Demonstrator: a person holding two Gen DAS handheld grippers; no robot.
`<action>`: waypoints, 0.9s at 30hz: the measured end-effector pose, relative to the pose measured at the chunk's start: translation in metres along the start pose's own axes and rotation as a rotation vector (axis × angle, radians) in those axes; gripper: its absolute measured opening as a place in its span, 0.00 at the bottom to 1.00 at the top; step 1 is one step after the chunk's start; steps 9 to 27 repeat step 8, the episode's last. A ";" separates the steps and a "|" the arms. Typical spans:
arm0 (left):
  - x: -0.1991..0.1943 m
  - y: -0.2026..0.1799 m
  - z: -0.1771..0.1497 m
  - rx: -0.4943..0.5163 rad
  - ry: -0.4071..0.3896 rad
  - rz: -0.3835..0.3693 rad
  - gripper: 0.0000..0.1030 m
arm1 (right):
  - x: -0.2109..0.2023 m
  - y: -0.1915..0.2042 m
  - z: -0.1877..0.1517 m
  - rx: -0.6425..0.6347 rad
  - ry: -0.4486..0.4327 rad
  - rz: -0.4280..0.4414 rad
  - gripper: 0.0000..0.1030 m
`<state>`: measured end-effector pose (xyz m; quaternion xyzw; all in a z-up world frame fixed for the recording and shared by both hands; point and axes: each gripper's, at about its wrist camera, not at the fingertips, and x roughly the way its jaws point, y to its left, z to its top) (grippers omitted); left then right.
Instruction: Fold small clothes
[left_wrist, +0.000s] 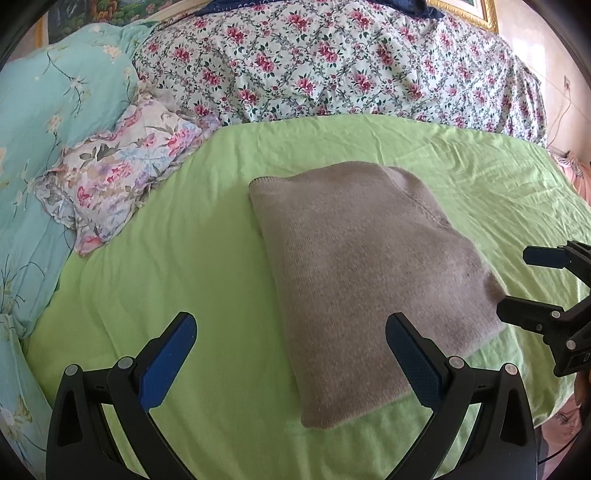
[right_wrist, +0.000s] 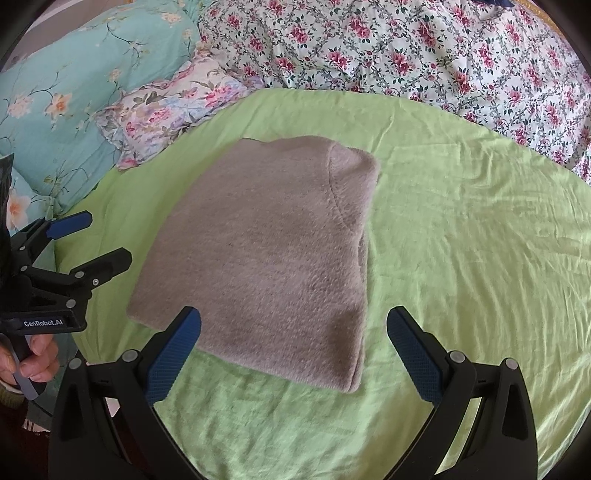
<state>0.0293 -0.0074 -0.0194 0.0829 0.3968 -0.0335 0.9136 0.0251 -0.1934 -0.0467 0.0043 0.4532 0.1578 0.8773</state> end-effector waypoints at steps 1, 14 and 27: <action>0.003 0.000 0.002 0.001 0.000 0.002 0.99 | 0.002 -0.001 0.001 0.001 0.003 0.001 0.98; 0.012 0.001 0.016 -0.006 -0.014 0.016 0.99 | 0.014 -0.008 0.010 0.009 0.002 0.003 0.98; 0.012 0.001 0.016 -0.006 -0.014 0.016 0.99 | 0.014 -0.008 0.010 0.009 0.002 0.003 0.98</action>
